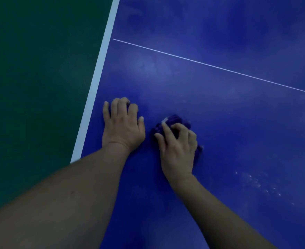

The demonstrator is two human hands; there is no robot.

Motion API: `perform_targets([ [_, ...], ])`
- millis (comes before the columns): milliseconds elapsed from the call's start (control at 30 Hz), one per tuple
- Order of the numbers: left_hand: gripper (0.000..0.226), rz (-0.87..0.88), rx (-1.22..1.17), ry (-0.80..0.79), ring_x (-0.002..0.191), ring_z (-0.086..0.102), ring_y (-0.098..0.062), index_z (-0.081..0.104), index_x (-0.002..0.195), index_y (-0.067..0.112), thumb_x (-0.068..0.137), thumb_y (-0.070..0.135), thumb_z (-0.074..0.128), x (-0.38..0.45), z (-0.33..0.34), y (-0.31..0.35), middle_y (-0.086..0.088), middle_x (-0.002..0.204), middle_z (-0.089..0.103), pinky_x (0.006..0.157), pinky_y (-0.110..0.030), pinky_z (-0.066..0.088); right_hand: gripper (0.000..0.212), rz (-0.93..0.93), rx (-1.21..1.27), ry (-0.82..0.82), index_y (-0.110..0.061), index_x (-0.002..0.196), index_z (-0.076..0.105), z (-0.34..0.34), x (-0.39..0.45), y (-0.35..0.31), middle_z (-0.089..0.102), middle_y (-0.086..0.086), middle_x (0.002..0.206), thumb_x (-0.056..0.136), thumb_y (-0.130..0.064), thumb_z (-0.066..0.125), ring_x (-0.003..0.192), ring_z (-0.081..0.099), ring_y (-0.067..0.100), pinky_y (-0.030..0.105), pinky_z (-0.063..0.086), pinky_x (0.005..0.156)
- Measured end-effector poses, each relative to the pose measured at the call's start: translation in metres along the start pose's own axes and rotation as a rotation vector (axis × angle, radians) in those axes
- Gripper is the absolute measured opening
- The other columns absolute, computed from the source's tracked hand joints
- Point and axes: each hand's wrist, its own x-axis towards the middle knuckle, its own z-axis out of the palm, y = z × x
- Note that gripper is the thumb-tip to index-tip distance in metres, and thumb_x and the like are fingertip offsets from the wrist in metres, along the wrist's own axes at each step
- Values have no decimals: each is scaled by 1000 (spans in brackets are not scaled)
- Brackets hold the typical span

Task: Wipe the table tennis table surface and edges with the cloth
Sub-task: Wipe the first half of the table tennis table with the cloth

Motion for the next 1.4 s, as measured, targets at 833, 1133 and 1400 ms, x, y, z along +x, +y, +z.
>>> perform_targets([
  [833,65,39,143,-79,155,3,-26,27,157,30,99,59,20,3,7,-2,-4,167,17,122,-59,0,48,166,5,-85,-29,135,60,22,148,13,49,6,133,97,-58,48,117,43,36,46,35,95],
  [1133,68,33,159,-98,155,0,-25,25,158,30,97,59,14,2,7,-1,-4,168,13,122,-58,-4,46,-32,11,-107,-31,129,63,26,130,-40,53,4,128,96,-59,47,112,45,31,44,38,90],
  [1400,65,44,141,-63,155,6,-28,30,156,28,99,58,20,5,10,-4,-6,166,20,122,-60,2,43,377,-11,-24,-32,125,64,20,175,31,48,5,132,97,-58,45,119,43,35,41,35,98],
])
